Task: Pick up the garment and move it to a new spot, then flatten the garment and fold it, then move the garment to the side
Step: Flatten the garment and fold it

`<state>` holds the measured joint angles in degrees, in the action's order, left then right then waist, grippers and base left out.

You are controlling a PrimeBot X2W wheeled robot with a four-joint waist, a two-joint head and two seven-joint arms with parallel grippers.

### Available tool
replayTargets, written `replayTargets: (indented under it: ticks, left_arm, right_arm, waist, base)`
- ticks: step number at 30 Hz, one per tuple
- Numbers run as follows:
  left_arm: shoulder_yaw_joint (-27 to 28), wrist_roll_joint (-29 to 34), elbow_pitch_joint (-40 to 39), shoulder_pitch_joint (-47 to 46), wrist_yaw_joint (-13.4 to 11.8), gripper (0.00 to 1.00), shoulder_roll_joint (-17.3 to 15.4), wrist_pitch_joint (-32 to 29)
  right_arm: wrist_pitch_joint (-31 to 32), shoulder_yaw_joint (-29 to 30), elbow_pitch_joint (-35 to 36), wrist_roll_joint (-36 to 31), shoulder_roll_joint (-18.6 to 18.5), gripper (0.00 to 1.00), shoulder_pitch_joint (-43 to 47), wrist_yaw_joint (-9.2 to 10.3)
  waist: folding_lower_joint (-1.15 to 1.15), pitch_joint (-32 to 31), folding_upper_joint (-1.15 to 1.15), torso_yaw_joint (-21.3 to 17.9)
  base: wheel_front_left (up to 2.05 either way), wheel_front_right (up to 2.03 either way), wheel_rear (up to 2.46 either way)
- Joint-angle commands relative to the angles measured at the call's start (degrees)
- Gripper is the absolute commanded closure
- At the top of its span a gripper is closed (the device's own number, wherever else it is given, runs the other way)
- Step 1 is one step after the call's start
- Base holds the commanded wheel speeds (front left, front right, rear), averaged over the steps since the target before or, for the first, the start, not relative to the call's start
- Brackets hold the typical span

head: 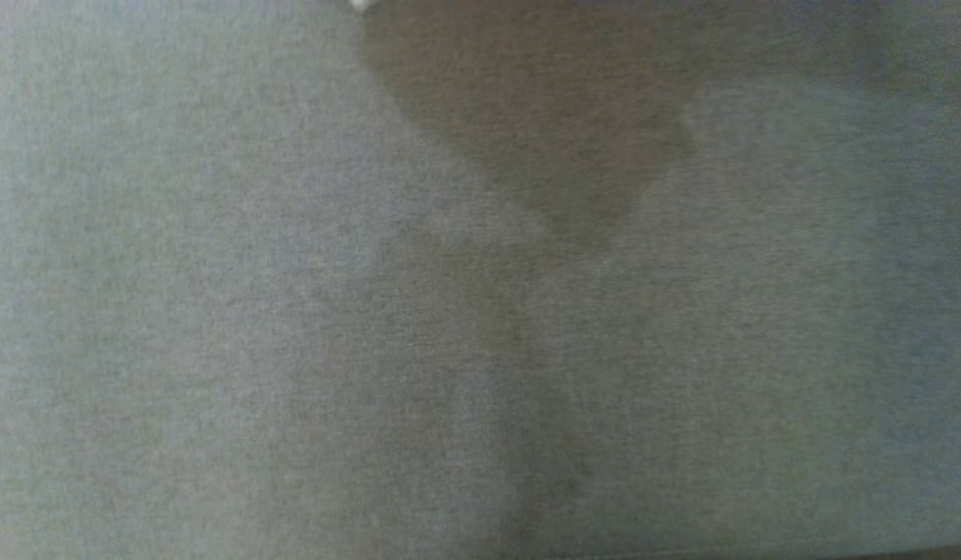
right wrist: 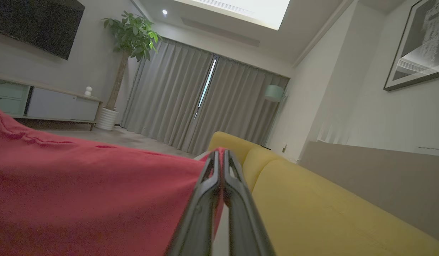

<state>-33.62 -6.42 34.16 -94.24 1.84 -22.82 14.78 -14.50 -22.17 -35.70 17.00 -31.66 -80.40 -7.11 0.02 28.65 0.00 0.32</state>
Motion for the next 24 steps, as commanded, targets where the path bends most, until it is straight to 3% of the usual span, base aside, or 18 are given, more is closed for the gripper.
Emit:
replayTargets:
  ticks: [1, 8, 19, 24]
  left_arm:
    - [1.4, 0.0, -3.0, -0.7, -0.1, 1.0, -2.5, 0.2]
    - [0.4, -1.3, -12.4, 16.4, 0.2, 1.0, -6.6, 0.2]
    - [2.1, -7.1, -27.3, 48.5, -3.6, 1.0, -13.6, 0.2]
    - [1.3, -9.6, -32.3, 64.6, -7.1, 1.0, -16.4, 0.2]
  right_arm:
    - [-0.4, 0.3, 0.6, 0.3, -0.5, 1.0, -0.9, -0.37]
    - [-0.5, 4.3, 0.8, 1.9, 0.5, 1.0, 9.1, -0.37]
    - [-0.5, 11.5, 6.3, 3.7, 4.6, 1.0, 36.7, -0.37]
    - [-0.5, 12.6, 9.3, 5.0, 6.4, 1.0, 49.0, -0.37]
  waist:
    - [-0.02, 2.7, 0.0, 1.5]
    - [-0.02, 1.9, 0.0, 1.6]
    - [-0.02, -11.4, 0.0, -0.6]
    - [-0.02, -16.8, 0.0, -1.5]
  base:
    - [0.0, 0.0, 0.0]
    - [0.0, 0.0, 0.0]
    - [0.0, 0.0, 0.0]
    - [0.0, 0.0, 0.0]
